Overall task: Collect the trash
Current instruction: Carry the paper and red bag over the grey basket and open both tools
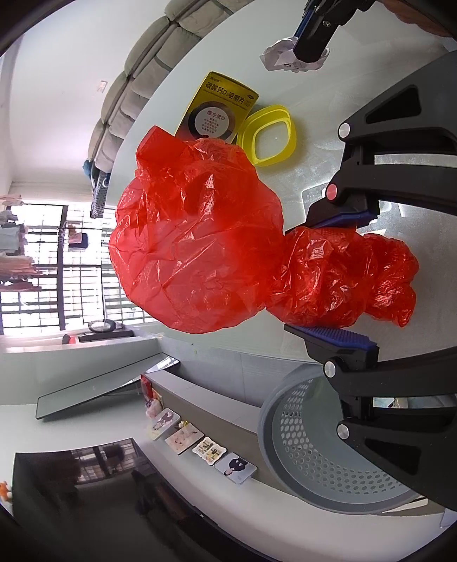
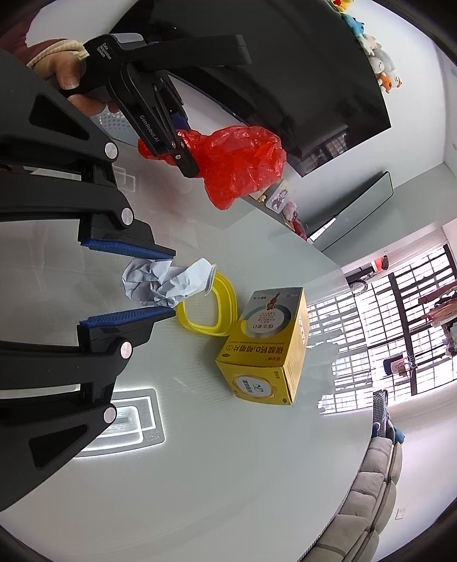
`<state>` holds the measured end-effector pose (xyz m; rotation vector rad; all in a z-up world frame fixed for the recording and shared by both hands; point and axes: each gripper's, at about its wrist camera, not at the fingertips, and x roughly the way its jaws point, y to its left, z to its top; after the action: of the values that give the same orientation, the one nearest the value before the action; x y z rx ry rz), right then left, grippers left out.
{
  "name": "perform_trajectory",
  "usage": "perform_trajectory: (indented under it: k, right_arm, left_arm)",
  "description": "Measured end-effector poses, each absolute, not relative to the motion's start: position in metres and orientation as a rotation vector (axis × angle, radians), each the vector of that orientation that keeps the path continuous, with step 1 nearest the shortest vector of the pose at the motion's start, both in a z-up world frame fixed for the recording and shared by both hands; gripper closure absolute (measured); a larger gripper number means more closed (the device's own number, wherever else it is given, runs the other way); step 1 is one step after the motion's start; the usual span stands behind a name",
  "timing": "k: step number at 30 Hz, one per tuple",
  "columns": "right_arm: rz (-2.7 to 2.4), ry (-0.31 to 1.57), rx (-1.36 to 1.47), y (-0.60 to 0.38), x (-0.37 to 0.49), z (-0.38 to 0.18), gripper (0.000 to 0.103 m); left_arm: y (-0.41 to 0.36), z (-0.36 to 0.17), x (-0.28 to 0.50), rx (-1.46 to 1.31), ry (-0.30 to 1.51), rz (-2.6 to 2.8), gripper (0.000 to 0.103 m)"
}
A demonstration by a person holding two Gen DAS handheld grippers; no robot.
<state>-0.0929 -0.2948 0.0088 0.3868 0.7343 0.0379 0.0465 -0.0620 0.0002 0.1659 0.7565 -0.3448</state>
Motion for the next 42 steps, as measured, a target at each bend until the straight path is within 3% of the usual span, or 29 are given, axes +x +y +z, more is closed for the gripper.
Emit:
perform_trajectory:
  k: [42]
  right_arm:
    - [0.384, 0.831, 0.200, -0.136, 0.010, 0.003, 0.076]
  left_arm:
    - [0.094, -0.022, 0.047, 0.025, 0.823, -0.026, 0.058]
